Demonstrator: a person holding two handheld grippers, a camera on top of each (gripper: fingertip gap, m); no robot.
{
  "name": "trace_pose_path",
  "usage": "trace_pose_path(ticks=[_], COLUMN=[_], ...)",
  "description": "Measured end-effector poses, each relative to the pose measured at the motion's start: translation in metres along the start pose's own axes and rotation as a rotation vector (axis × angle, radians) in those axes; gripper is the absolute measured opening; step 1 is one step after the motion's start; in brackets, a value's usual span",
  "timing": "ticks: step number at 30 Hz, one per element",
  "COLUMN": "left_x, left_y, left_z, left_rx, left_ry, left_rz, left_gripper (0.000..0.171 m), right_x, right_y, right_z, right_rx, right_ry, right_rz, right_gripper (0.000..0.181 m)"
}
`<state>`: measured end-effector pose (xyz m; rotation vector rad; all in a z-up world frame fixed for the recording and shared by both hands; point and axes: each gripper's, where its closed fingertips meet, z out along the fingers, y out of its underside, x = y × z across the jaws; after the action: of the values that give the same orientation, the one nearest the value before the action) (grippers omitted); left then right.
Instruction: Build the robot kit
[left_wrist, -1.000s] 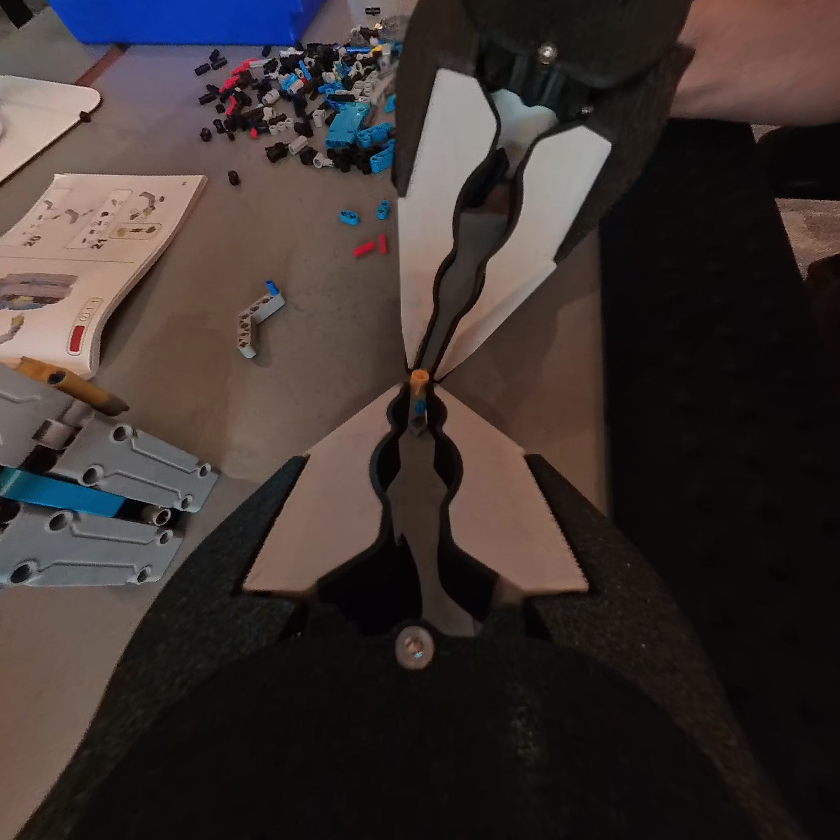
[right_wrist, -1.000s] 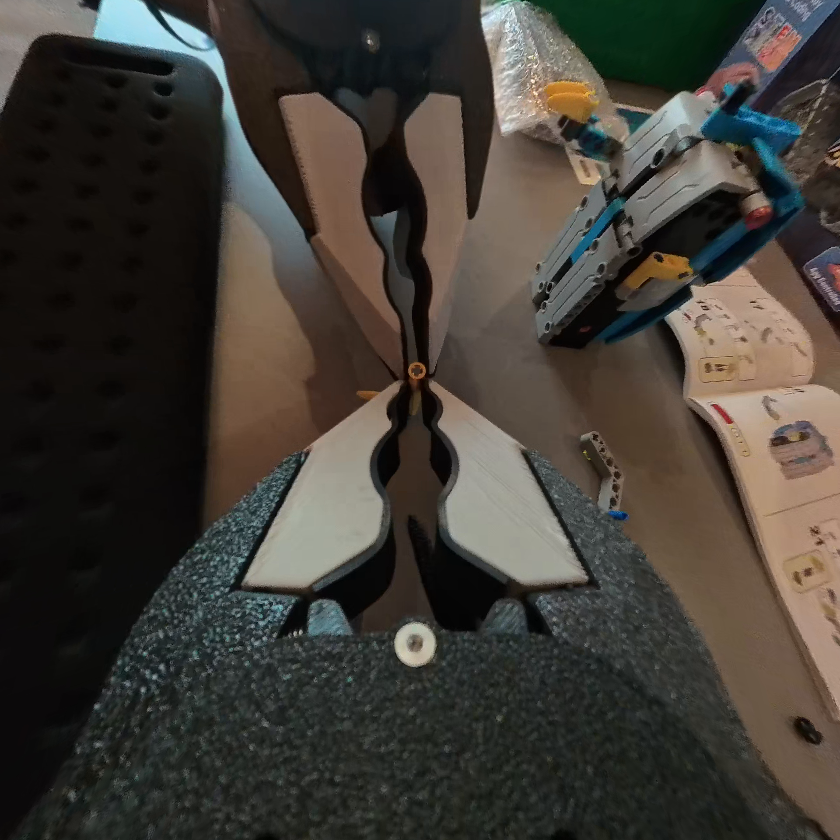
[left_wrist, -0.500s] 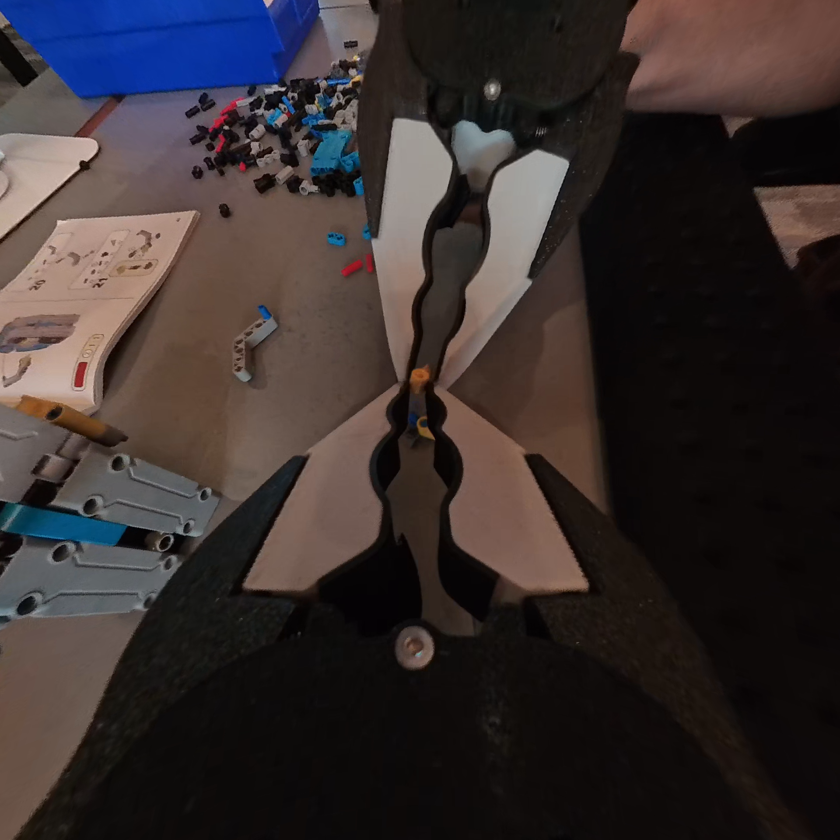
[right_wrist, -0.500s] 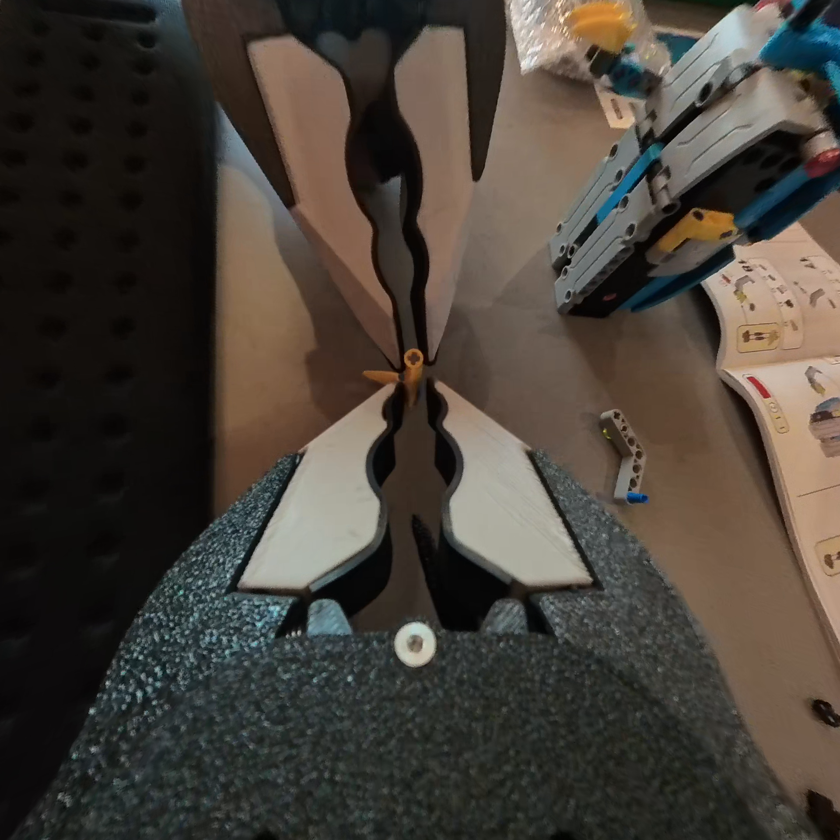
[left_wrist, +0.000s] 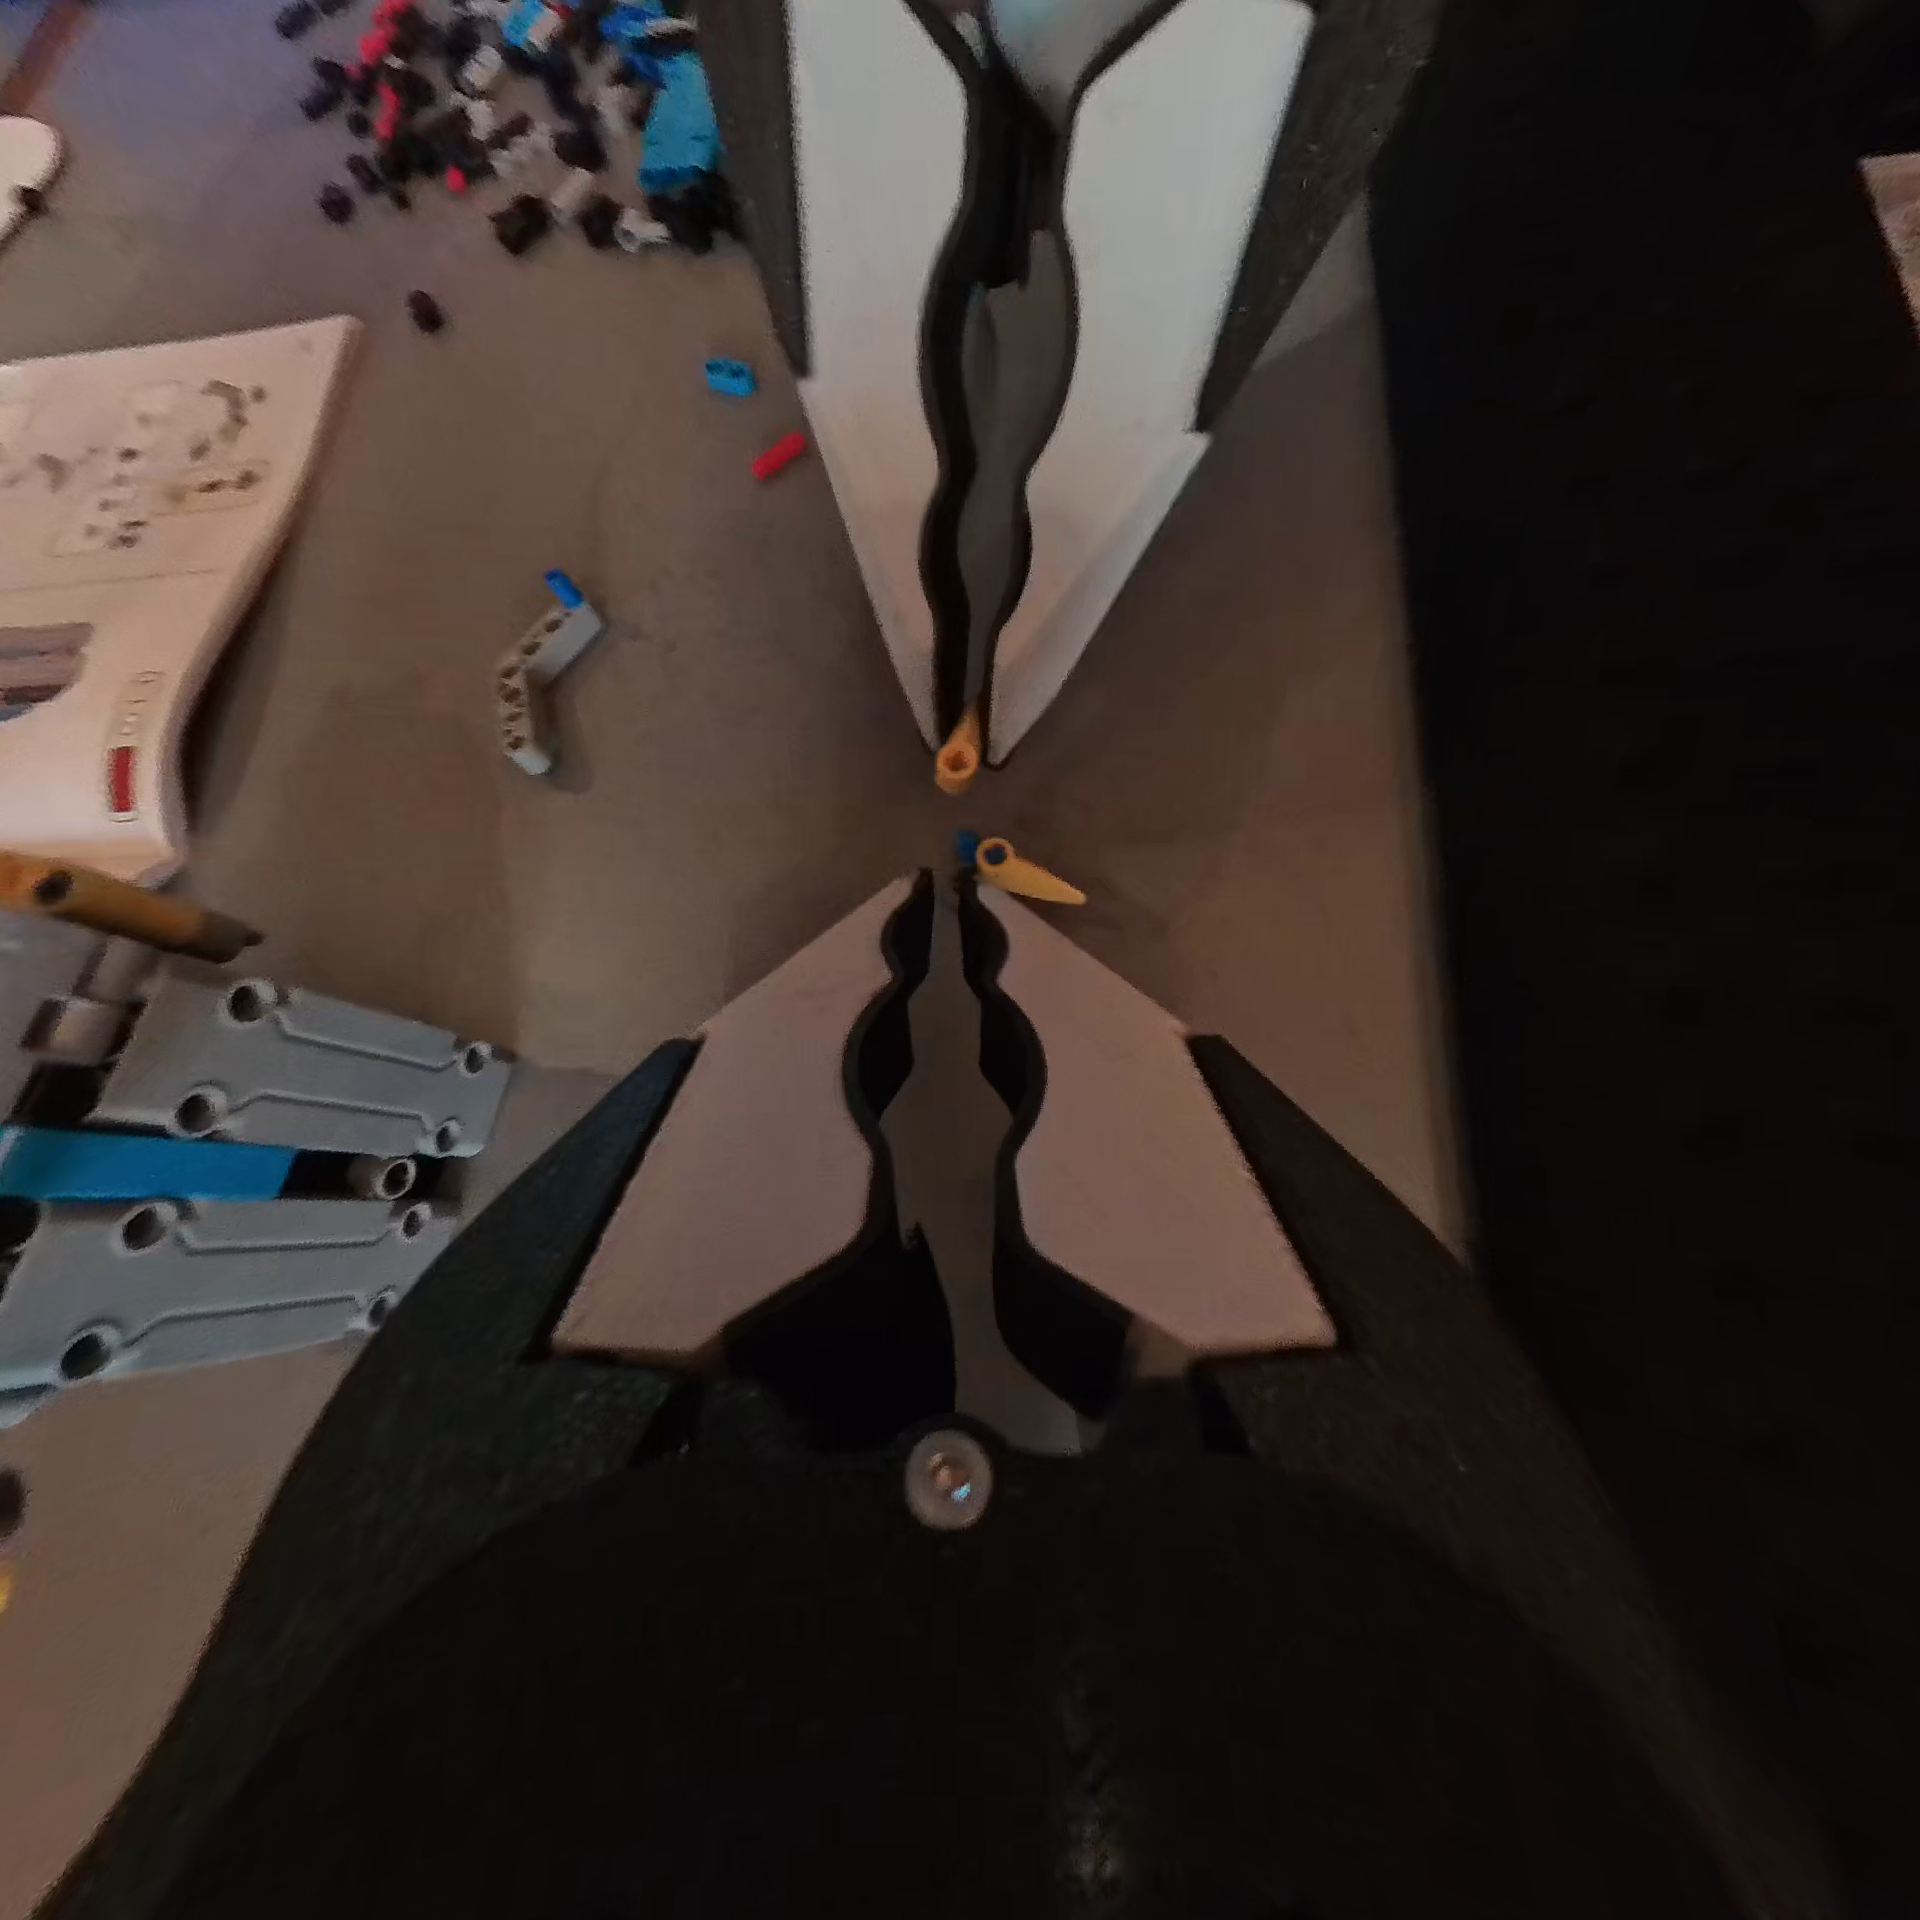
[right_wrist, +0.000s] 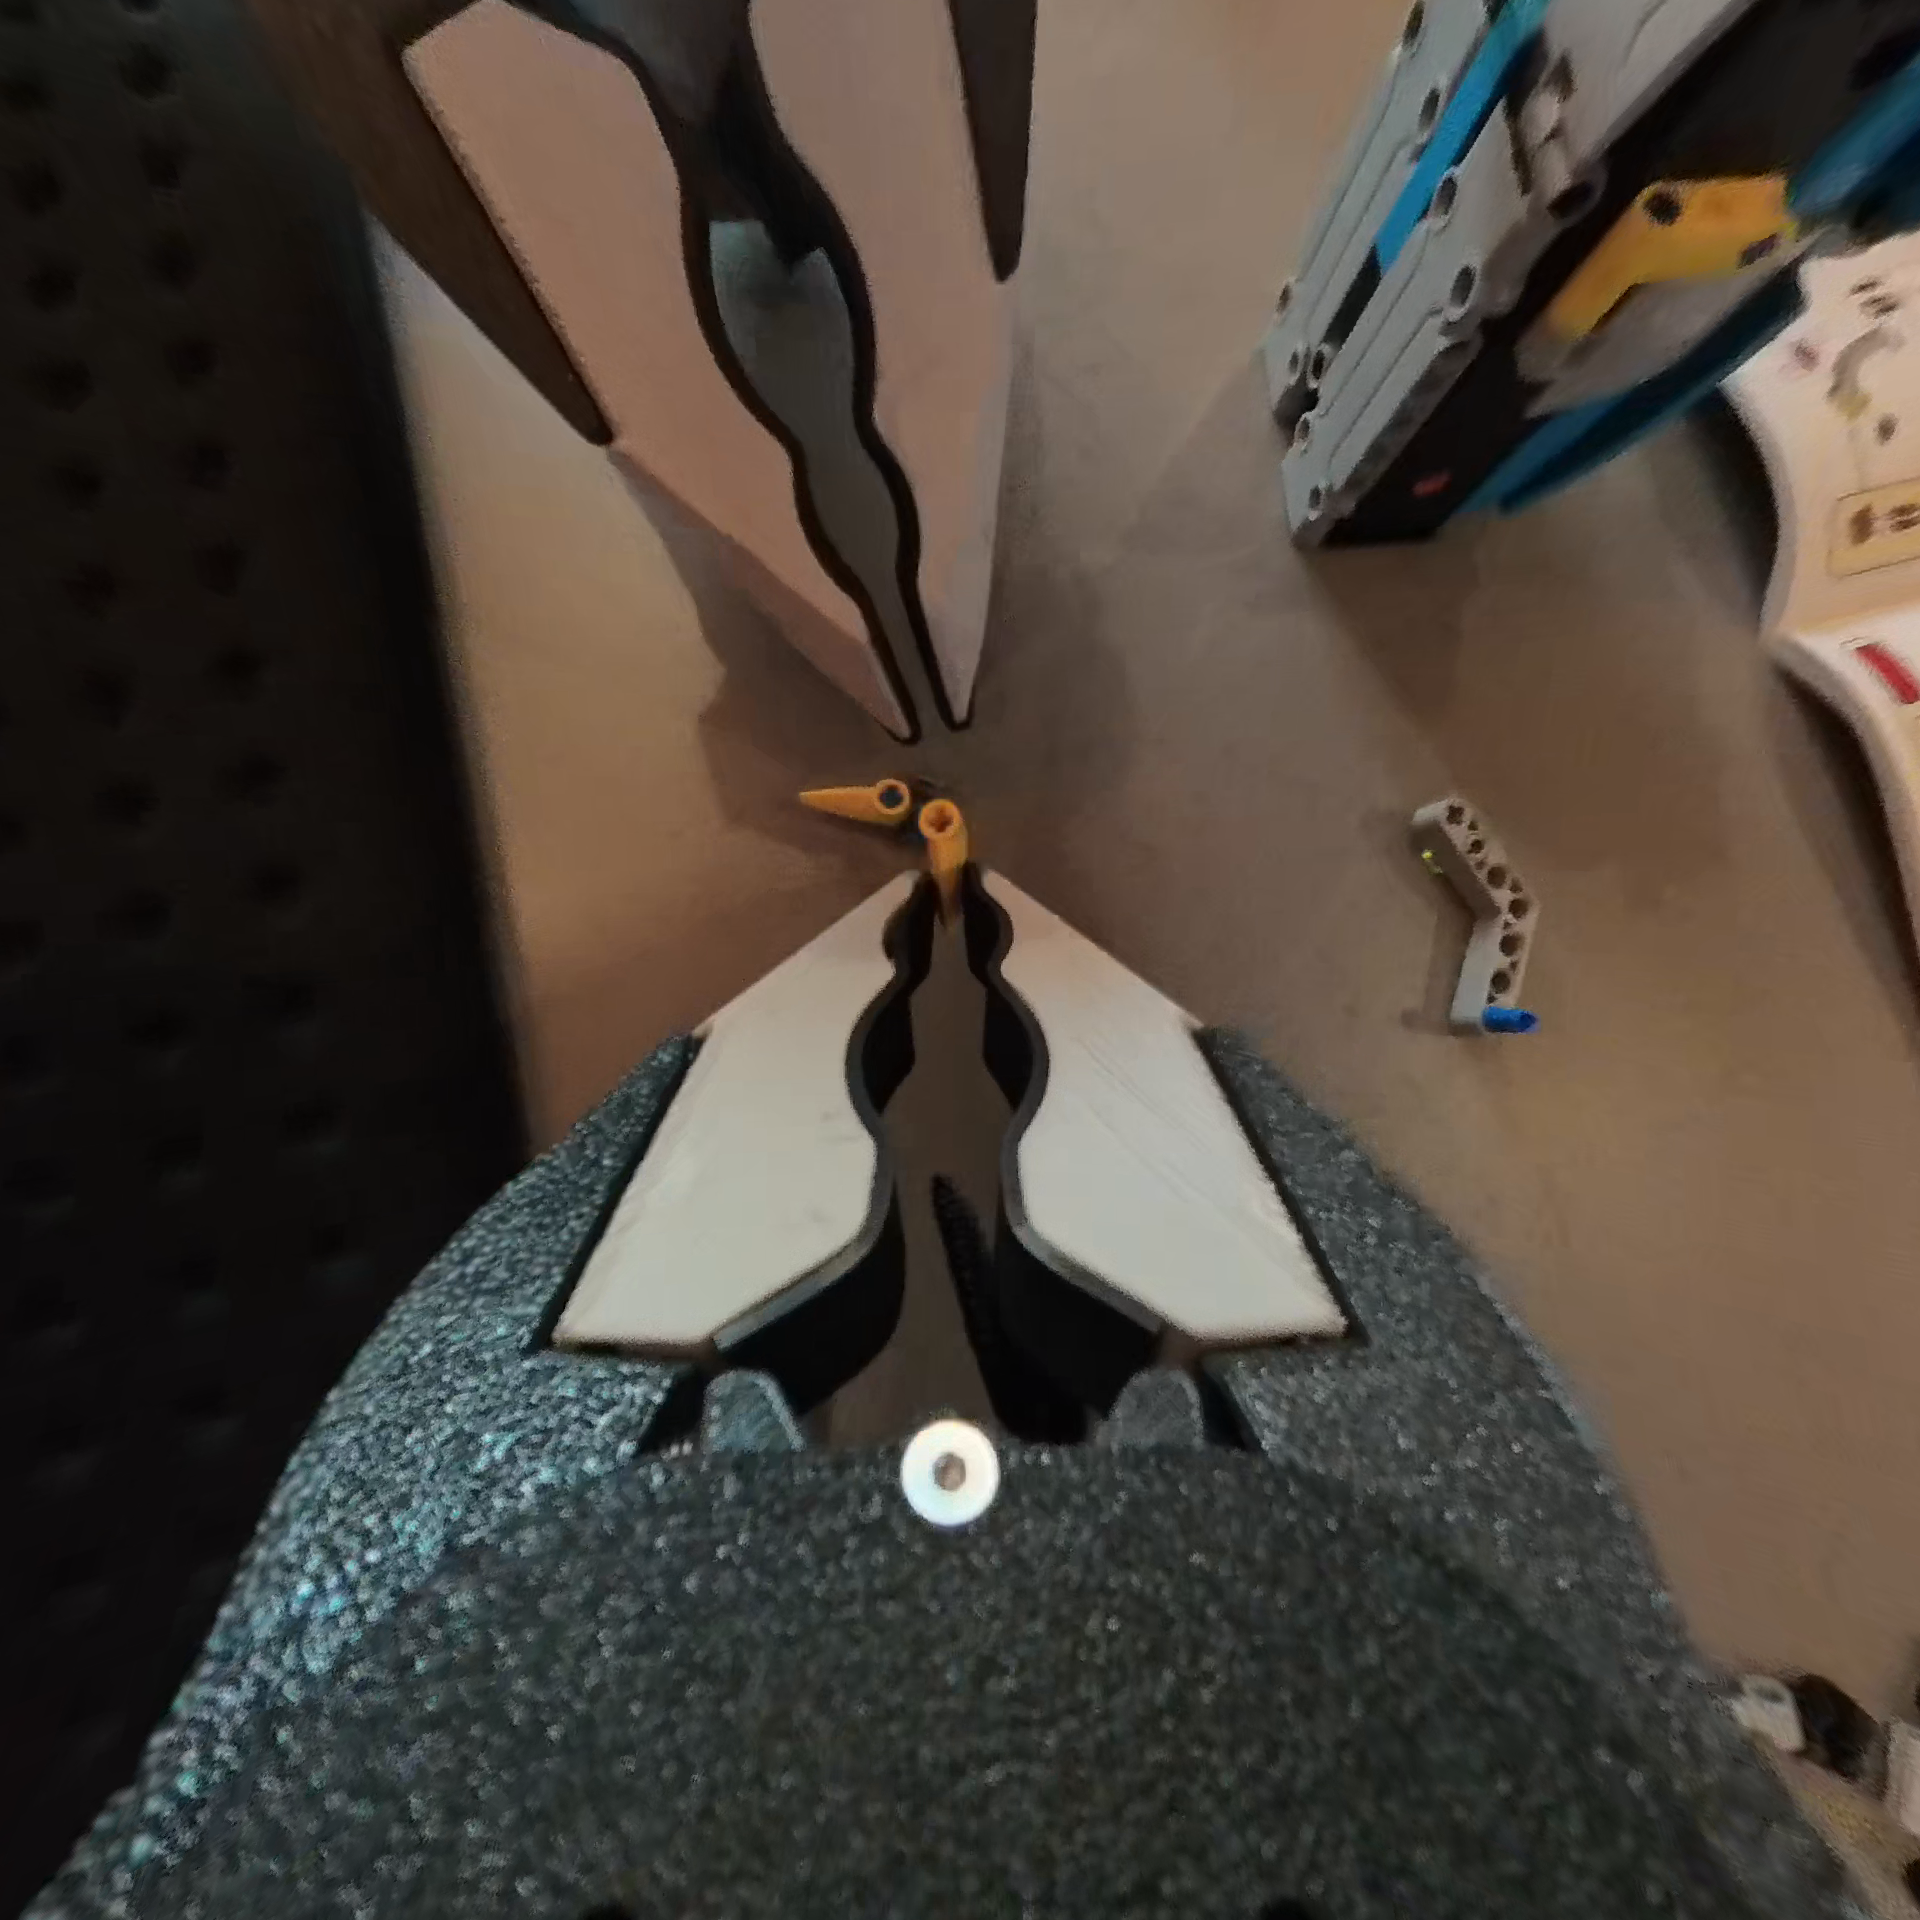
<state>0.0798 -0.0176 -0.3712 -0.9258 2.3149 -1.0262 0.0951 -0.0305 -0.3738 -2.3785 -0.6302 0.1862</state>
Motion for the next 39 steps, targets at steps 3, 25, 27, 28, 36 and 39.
trace_pose_path(ticks=[3,25,27,28,36,39], left_x=[0.005,0.002,0.001,-0.001,0.005,0.006], left_y=[-0.001,-0.005,0.0,0.005,-0.018,-0.011], left_z=[0.003,0.004,0.006,0.007,-0.001,0.004], left_rx=[-0.017,0.018,-0.012,-0.038,0.059,0.037], left_ry=[0.051,0.03,0.014,-0.005,0.016,0.021], left_rz=[0.019,-0.119,-0.097,-0.074,-0.101,-0.098], left_gripper=[0.008,0.0,0.0,0.0,0.0,0.0], right_x=[-0.004,-0.007,-0.007,-0.008,-0.008,-0.008], right_y=[0.001,0.002,0.002,0.002,0.001,0.002], right_z=[0.004,0.018,0.019,0.019,0.02,0.02], right_rx=[-0.061,-0.174,-0.176,-0.178,-0.197,-0.2], right_ry=[-0.048,-0.082,-0.083,-0.086,-0.086,-0.086], right_rz=[0.032,0.071,0.07,0.069,0.053,0.051], right_gripper=[0.006,0.006,0.006,0.006,0.006,0.006])
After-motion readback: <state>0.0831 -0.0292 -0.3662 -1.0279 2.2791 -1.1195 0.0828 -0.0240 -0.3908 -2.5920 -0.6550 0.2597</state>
